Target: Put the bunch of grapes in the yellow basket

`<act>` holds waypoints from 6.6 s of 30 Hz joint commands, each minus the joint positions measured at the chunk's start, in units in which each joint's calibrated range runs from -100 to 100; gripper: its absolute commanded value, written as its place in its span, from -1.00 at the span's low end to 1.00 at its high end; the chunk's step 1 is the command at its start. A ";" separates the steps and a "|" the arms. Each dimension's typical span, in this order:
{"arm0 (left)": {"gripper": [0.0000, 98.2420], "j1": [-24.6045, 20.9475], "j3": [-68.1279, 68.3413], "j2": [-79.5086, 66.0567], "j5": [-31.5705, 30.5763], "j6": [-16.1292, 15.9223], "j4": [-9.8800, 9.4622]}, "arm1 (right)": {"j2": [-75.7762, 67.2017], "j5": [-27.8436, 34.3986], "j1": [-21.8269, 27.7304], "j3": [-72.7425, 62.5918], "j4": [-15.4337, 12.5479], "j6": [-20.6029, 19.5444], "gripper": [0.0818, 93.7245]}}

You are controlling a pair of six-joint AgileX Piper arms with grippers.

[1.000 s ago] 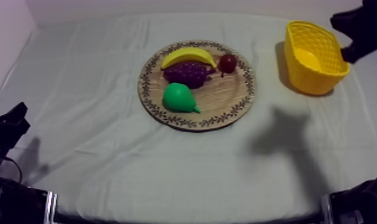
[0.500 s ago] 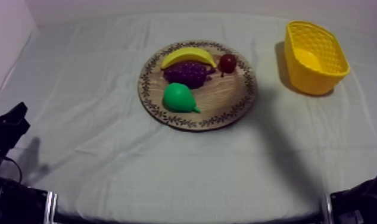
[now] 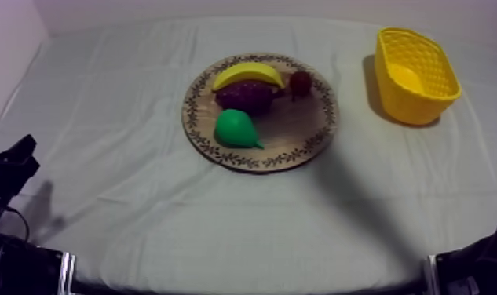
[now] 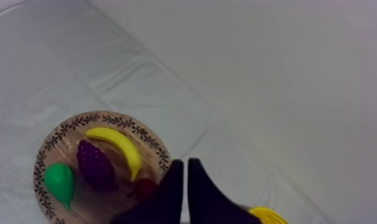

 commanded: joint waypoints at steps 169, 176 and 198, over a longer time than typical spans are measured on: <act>-1.00 -0.01 0.00 0.00 0.03 0.01 0.01 | 58.30 5.39 -7.22 -18.69 2.54 10.39 -0.28; -1.00 -0.01 0.00 0.00 0.03 0.01 0.01 | 55.56 4.17 -6.75 -16.60 2.57 9.78 -0.29; -1.00 -0.01 0.00 0.00 0.03 0.01 0.01 | 28.79 -4.85 -2.11 6.72 2.92 1.44 -0.33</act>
